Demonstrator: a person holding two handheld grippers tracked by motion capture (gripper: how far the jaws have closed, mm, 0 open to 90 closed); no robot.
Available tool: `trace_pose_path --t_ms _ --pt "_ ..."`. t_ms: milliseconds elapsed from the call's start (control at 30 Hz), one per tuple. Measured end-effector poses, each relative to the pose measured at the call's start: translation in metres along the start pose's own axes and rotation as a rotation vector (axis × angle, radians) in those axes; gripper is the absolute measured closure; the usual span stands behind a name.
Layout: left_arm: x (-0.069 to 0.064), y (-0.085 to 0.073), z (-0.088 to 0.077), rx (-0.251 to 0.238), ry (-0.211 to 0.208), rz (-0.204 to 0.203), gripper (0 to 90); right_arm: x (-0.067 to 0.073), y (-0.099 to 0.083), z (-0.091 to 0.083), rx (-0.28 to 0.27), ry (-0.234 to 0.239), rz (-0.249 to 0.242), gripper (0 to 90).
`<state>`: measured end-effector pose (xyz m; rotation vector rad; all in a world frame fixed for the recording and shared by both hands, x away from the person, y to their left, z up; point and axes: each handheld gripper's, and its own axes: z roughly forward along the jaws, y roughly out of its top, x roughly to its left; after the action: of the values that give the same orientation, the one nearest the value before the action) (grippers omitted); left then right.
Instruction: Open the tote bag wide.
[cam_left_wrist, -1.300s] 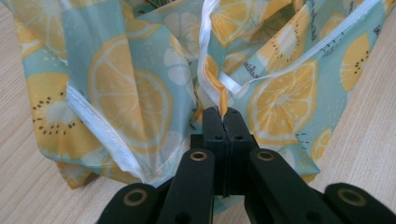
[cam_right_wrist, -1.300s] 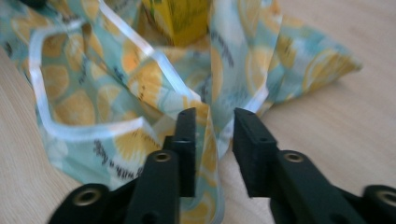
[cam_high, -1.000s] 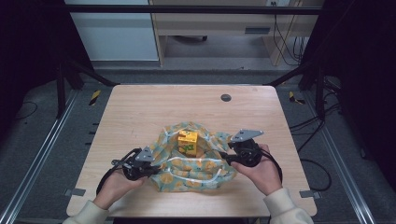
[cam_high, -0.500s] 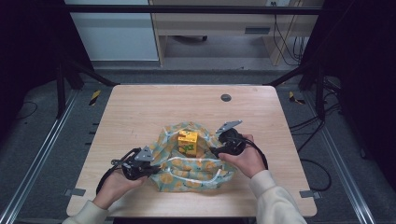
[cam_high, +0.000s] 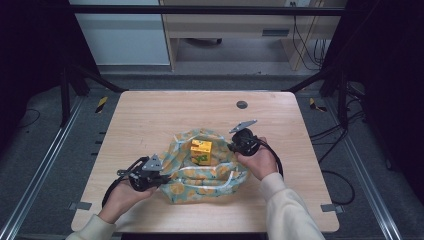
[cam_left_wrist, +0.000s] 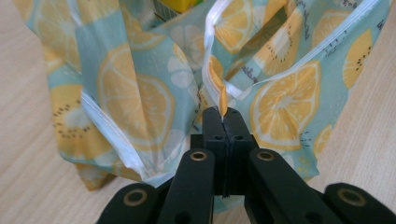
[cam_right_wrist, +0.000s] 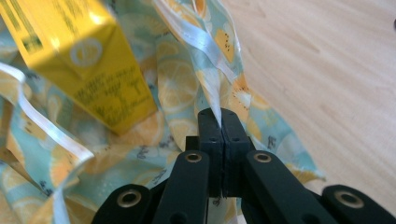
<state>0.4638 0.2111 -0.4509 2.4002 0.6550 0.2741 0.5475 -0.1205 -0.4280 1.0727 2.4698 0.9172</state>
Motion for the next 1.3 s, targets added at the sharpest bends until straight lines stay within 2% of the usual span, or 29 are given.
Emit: trace_pose_path --t_ms 67,200,267,333,533,1033,1300 --pt "0.000 0.002 -0.002 -0.005 0.011 0.004 90.0 -0.003 0.006 -0.002 -0.015 0.002 0.008 89.5" --pt "0.002 0.000 0.004 0.016 0.009 0.004 90.0 -0.014 0.015 0.002 -0.039 0.011 0.062 89.4" --pt "0.002 -0.002 0.008 0.029 0.007 0.002 90.0 -0.020 0.015 0.007 -0.043 0.023 0.110 89.5" --pt "0.003 -0.003 0.012 0.037 0.010 0.001 90.0 -0.027 0.013 0.017 -0.023 0.025 0.137 89.5" --pt "0.005 -0.005 0.021 0.061 0.000 -0.004 90.0 -0.040 0.002 0.038 0.024 0.012 0.169 89.7" --pt "0.004 -0.010 0.025 0.076 -0.005 -0.007 90.0 -0.042 -0.006 0.043 0.065 -0.001 0.163 89.7" --pt "0.002 -0.010 0.027 0.090 -0.015 -0.001 90.0 -0.041 -0.009 0.042 0.066 0.007 0.162 88.2"
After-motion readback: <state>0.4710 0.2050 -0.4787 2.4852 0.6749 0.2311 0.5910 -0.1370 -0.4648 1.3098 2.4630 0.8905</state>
